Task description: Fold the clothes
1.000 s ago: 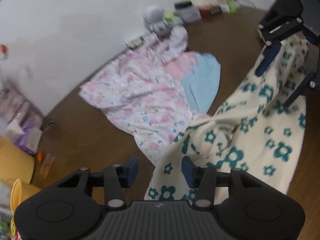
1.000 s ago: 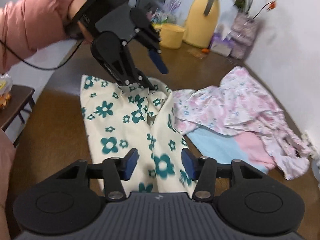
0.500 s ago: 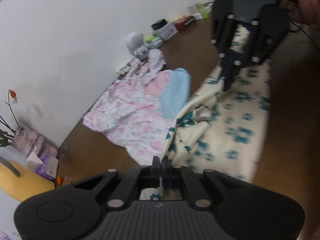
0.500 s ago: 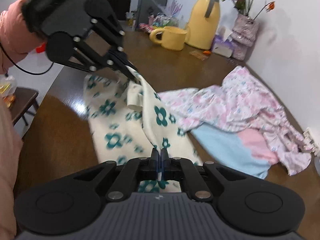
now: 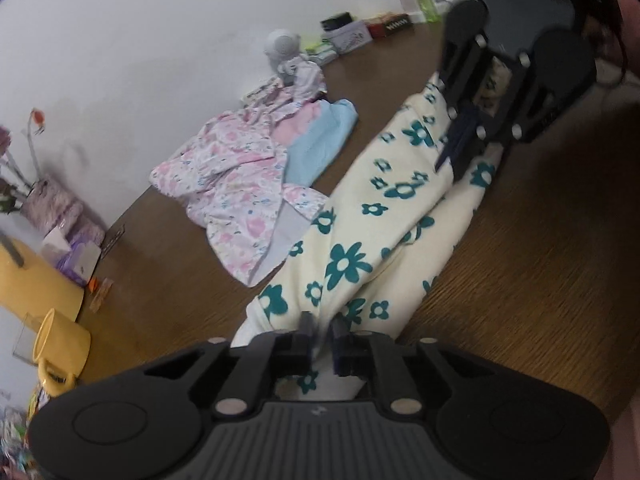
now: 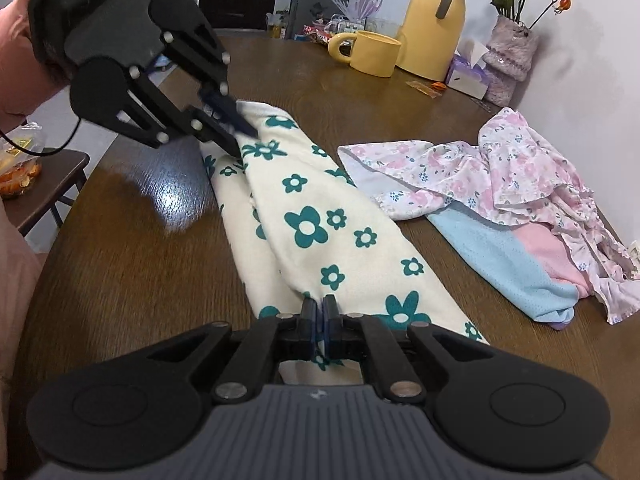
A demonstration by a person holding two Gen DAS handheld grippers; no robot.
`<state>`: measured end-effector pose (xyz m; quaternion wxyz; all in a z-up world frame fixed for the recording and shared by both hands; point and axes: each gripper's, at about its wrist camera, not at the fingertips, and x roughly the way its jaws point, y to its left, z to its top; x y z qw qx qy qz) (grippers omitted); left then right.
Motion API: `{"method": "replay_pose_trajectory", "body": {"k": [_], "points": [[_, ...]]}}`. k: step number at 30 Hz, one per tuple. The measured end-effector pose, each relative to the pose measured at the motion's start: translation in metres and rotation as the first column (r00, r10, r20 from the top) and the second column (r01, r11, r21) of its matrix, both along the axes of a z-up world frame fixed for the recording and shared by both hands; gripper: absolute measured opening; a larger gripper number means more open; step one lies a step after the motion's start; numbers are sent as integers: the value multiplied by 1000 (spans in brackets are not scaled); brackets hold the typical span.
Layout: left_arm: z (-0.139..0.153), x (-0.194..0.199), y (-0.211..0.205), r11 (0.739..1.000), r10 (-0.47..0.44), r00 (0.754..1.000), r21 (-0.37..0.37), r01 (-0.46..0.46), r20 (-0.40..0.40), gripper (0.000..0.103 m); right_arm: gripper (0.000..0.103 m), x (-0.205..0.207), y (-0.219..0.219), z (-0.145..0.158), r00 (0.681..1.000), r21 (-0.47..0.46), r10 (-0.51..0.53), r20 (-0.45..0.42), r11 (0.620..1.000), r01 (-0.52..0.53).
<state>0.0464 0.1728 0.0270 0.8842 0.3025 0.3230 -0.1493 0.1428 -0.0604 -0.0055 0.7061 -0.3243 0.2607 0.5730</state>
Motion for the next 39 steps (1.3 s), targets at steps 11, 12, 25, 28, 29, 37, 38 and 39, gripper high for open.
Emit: {"method": "replay_pose_trajectory", "body": {"k": [11,12,25,28,29,37,38,39], "points": [[19,14,-15,932,132,991,-343,-116,25,18,5,-9,0,-4,998,42,-22,51,999,20],[14,20,-20,926,142,990,-355,-131,4,13,5,-10,0,-4,998,44,-23,56,999,21],[-29,41,-22,911,256,967,-333,-244,-6,12,34,6,-55,24,985,274,-122,-121,950,151],[-27,45,-15,899,259,966,-360,-250,-22,12,34,18,-64,19,966,229,-246,-75,939,257],[-26,45,-13,894,264,964,-369,-254,-26,12,34,22,-66,16,960,215,-272,-72,935,281],[-16,47,3,856,334,942,-415,-310,-15,14,50,25,-103,12,930,190,-368,-6,912,363],[-15,47,5,849,342,940,-423,-315,-14,14,53,24,-107,12,928,180,-372,7,914,364],[-14,47,7,844,347,938,-430,-320,-16,14,55,24,-113,11,928,161,-371,25,918,362]]}}
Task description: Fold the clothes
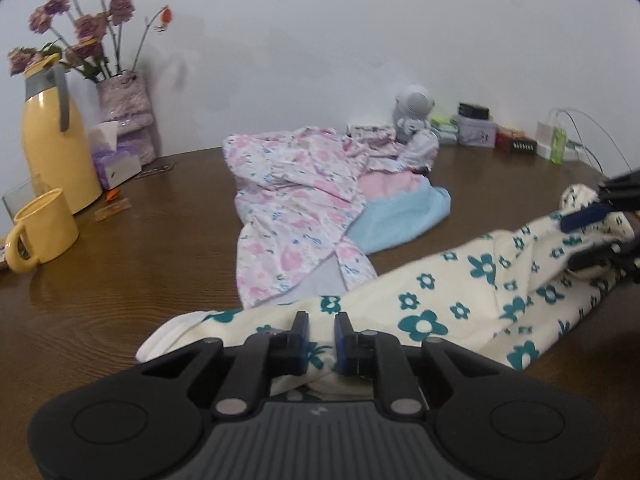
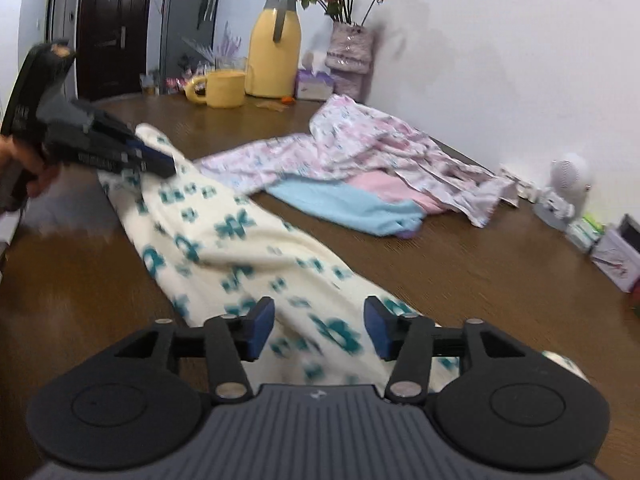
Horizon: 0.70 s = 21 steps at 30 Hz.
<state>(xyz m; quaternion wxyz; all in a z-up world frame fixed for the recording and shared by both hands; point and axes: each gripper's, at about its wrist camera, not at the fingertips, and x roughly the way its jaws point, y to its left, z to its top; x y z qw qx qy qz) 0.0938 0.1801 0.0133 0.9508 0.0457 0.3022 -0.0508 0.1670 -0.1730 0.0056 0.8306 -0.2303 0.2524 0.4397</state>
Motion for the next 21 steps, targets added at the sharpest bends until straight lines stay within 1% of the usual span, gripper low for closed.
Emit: {"method": "replay_pose_trajectory", "body": {"k": [3,4,5,6,8,11,13,15,16,17,19,21], "points": [[-2,3,1,1000,3,1000,0,-3,-14,14,54,-3,-6,-5,999,-109,9,46,994,-4],[-4,4,1,1000,5,1000,6,-5,-19,14,43,-3,-7,-6,998,-144,17,59,989,-8],[-5,5,1,1000,8,1000,12,-7,-23,13,18,-3,-8,-7,997,-180,25,72,984,-11],[-6,6,1,1000,11,1000,17,-11,-27,13,12,-3,-9,-8,996,-215,34,87,976,-15],[-6,7,2,1000,21,999,19,-20,-34,10,10,-7,-12,-8,987,-294,71,145,955,-25],[-7,8,4,999,32,999,22,-31,-40,7,10,-9,-20,-5,968,-395,122,222,918,-25],[-8,7,4,999,34,999,24,-33,-39,6,10,-12,-24,-8,957,-443,163,241,896,-41],[-9,6,3,999,36,999,34,-35,-35,6,14,-17,-25,-14,952,-466,188,240,883,-57],[-9,6,2,999,36,999,40,-35,-34,6,22,-18,-26,-15,949,-474,190,252,879,-50],[-9,5,0,998,35,999,48,-34,-34,6,34,-18,-28,-16,945,-483,192,264,875,-43],[-10,5,-2,998,33,999,61,-31,-34,6,45,-19,-31,-18,938,-496,195,287,868,-29],[-10,6,-2,997,32,999,66,-30,-38,6,46,-8,-38,-11,949,-477,173,266,879,-26]]}}
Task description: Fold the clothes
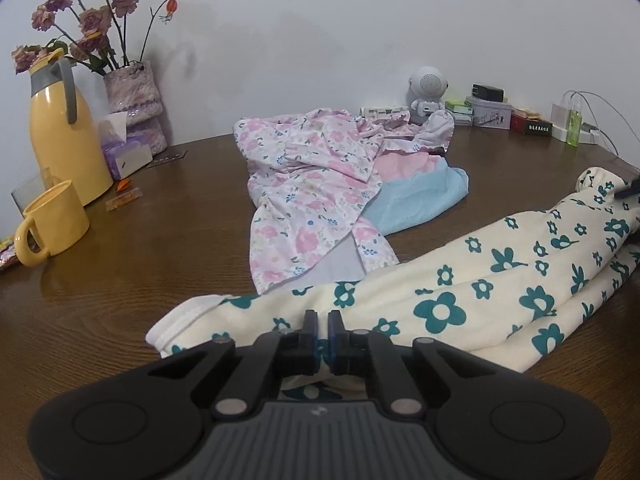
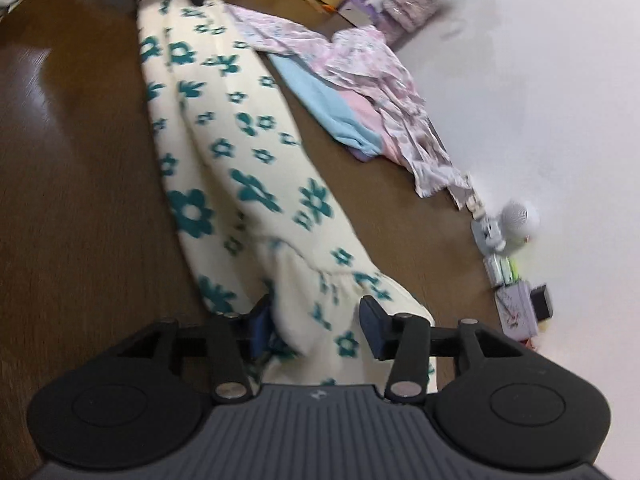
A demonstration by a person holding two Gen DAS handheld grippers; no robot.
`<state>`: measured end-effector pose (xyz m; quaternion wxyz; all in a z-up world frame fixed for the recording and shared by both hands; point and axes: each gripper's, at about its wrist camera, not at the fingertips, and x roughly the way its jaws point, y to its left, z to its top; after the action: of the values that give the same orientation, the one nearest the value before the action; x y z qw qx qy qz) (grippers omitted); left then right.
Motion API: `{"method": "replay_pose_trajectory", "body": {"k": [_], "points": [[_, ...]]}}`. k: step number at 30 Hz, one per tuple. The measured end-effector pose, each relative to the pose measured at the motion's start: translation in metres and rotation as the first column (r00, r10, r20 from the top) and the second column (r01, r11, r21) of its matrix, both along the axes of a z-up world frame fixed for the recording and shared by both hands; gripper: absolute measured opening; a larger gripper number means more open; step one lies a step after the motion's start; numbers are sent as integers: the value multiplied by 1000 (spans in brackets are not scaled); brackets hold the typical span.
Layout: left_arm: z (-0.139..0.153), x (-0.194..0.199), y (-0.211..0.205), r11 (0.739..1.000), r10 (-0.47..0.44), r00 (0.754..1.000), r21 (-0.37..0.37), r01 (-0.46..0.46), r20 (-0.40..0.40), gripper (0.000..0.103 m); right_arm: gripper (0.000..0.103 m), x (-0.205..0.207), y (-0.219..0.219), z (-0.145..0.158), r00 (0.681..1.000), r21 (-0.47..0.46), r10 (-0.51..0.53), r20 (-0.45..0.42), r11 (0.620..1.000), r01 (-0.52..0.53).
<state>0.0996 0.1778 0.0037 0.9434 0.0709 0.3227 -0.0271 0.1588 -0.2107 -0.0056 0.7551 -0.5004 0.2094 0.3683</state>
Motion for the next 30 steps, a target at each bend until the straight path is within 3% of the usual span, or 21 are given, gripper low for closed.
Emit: {"method": "replay_pose_trajectory", "body": {"k": [2,3,4,8,13,16,18,19,20,22,24,26,28,30], "points": [[0,0,-1,1000,0,1000,4,0,-2,6,41,10,-2,5,999,12,-12,-37,1000,13],[0,0,-1,1000,1,1000,6,-1,-2,6,31,14,-3,6,999,13,-16,-50,1000,16],[0,0,-1,1000,2,1000,7,-2,-2,6,5,12,-3,5,1000,-15,-2,-27,1000,2],[0,0,0,1000,8,1000,2,-8,-3,6,5,1,-5,-2,991,-145,51,125,989,-33],[-2,-1,0,1000,11,1000,-3,-11,2,6,5,-9,-16,-30,989,-212,59,137,977,-29],[-2,-1,0,1000,12,1000,-6,-12,4,6,8,-14,-24,-27,991,-154,25,130,988,-5],[-2,-2,0,1000,13,1000,-8,-13,5,6,21,-12,-37,-19,994,-93,-32,101,995,42],[-2,-2,1,1000,13,1000,-12,-13,6,6,39,-11,-45,-15,994,-69,-67,89,995,74],[-2,-2,2,1000,14,1000,-21,-14,6,6,47,-11,-53,-10,992,-43,-104,70,993,107],[-1,-3,4,999,15,1000,-45,-15,4,6,47,-6,-75,3,982,42,-191,-10,981,191],[4,-6,7,996,5,1000,-91,-4,8,13,47,-3,-98,22,957,177,-264,-121,943,282],[12,-11,9,990,-7,1000,-143,11,26,35,47,1,-116,38,930,303,-293,-220,886,351],[23,-19,6,983,-30,997,-181,41,64,38,48,5,-130,52,908,418,-289,-303,816,399],[34,-25,-3,976,-75,992,-195,94,101,40,48,15,-125,58,899,484,-270,-345,770,417]]}}
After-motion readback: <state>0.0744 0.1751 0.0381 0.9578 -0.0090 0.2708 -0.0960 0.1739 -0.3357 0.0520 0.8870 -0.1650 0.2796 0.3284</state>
